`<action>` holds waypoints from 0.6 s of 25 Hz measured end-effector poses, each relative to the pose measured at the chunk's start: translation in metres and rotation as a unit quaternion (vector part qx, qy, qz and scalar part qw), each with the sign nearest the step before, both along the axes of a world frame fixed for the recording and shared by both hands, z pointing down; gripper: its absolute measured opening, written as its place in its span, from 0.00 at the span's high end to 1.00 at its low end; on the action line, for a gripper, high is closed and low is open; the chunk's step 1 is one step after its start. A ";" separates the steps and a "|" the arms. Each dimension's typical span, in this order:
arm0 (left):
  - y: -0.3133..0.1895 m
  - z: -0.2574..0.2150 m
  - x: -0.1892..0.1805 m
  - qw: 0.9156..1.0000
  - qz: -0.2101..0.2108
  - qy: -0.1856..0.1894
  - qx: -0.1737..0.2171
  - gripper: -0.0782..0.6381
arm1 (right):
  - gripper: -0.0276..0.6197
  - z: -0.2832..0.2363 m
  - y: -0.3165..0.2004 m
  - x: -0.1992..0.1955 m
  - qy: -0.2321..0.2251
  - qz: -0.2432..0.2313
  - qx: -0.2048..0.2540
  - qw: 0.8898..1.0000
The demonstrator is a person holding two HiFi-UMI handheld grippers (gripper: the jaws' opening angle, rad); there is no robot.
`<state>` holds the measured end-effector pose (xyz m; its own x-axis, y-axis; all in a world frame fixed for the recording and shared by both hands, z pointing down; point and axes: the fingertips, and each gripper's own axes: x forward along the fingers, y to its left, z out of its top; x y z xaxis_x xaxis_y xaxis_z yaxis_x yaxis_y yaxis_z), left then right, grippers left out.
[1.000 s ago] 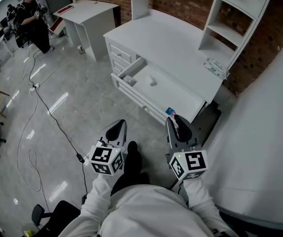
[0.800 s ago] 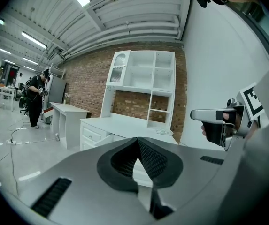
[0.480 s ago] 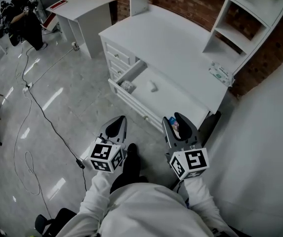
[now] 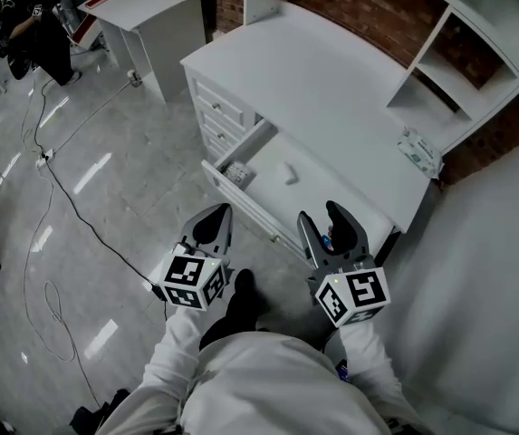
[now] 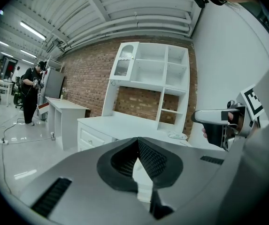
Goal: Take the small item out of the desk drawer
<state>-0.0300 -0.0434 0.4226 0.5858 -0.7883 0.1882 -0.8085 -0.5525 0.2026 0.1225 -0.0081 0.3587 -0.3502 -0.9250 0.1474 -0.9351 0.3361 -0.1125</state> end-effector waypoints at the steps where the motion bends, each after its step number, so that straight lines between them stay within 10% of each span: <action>1: -0.008 0.000 -0.002 1.000 0.000 0.000 -0.001 0.87 | 0.59 0.000 -0.008 0.000 0.000 0.003 -0.001 1.000; 15: -0.098 -0.003 -0.015 1.000 0.011 0.001 0.004 0.87 | 0.53 0.010 -0.100 -0.013 -0.008 0.005 -0.023 1.000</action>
<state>-0.0453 -0.1413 0.4196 0.6031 -0.7769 0.1811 -0.7960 -0.5713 0.2000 0.1092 -0.1082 0.3690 -0.3444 -0.9205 0.1846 -0.9361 0.3218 -0.1418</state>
